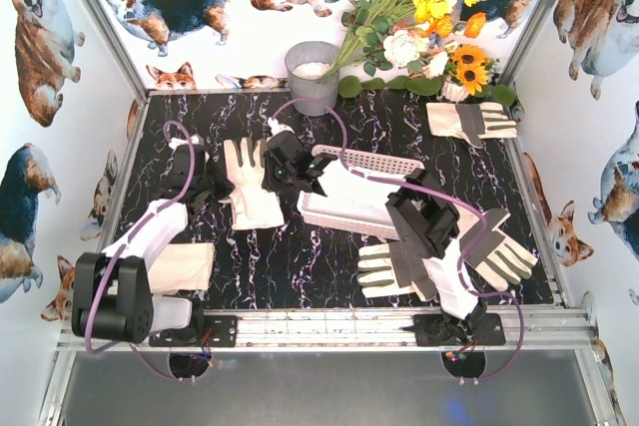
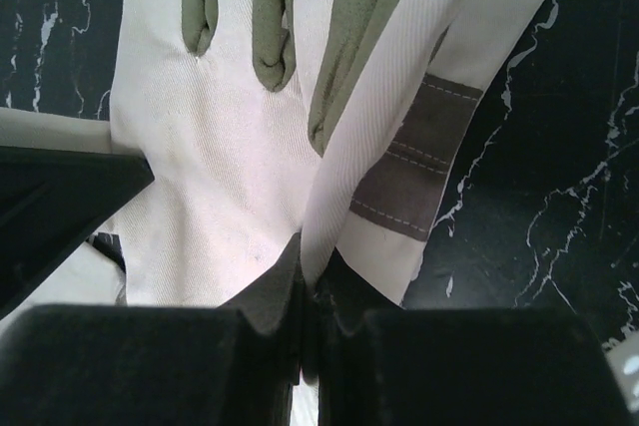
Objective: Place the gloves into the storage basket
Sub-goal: Pair the glove with the glove.
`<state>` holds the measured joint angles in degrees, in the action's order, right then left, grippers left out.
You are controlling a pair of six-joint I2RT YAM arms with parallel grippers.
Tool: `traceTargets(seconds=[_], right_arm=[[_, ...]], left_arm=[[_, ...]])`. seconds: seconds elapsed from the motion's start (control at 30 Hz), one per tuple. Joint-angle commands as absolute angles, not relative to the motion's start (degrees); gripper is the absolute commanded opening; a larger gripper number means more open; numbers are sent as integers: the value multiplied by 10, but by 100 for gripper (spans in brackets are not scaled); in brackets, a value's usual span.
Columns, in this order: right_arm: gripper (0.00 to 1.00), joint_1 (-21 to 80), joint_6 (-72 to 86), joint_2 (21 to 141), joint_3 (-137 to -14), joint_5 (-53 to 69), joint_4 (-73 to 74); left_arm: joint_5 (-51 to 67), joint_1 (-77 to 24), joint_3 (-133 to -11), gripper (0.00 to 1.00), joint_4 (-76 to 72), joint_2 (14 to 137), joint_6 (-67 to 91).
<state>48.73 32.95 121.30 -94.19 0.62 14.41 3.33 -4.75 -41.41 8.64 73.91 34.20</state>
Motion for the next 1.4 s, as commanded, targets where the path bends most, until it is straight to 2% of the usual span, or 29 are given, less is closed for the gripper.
traceTargets(seconds=[0.0, 0.27, 0.47, 0.83, 1.17, 1.3, 1.37], right_arm=[[0, 471, 301, 1235, -986, -46, 184], [0, 460, 296, 1277, -1029, -41, 199], [0, 453, 300, 1292, -1034, -40, 206], [0, 441, 308, 1316, -1034, -25, 215], [0, 441, 312, 1327, -1034, -25, 218], [0, 441, 323, 1331, -1034, -25, 219], [0, 441, 329, 1333, -1034, -26, 218]], left_arm=[[-22, -11, -437, 0, 51, 778, 312], [10, 17, -497, 0, 57, 867, 271], [86, 28, -531, 0, 69, 925, 265], [41, 31, -522, 0, 68, 931, 256], [49, 41, -522, 0, 61, 962, 251], [60, 45, -527, 11, 62, 967, 248], [56, 46, -525, 21, 63, 958, 247]])
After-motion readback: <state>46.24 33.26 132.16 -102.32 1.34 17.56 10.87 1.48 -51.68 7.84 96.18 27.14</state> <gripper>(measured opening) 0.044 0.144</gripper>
